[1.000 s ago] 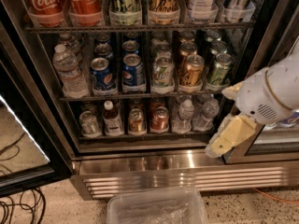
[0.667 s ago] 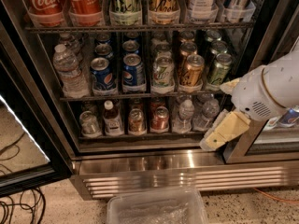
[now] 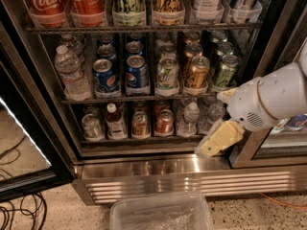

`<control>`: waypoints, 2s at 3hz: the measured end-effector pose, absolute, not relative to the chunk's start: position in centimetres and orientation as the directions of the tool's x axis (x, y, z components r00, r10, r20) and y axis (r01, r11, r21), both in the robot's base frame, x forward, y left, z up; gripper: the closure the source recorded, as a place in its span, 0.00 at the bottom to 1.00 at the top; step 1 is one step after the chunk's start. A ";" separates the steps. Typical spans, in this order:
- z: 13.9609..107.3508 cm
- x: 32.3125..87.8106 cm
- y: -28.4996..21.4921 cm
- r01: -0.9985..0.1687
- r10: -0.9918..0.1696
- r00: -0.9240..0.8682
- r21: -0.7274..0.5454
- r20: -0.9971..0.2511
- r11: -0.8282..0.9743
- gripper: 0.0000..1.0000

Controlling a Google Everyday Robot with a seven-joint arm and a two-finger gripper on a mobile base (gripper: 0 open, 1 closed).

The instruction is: Pick water bottle from bottom shelf of fridge

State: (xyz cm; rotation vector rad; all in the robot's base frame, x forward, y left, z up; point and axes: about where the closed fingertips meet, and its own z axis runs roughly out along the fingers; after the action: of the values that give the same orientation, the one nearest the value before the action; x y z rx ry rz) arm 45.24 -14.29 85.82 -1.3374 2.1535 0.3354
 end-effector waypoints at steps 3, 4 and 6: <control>77.7 46.5 -8.6 -0.823 -0.528 -0.342 -0.023 -0.777 0.567 0.00; 77.7 46.5 -8.6 -0.823 -0.528 -0.342 -0.023 -0.777 0.567 0.00; 72.6 47.7 -9.5 -0.733 -0.378 -0.370 0.017 -0.849 0.680 0.00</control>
Offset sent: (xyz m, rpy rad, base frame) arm 0.0184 0.0741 -0.1266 0.3786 -0.1221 -0.1865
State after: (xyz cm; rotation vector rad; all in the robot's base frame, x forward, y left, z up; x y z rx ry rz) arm 47.67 -9.49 72.60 -0.8579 1.9923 0.4982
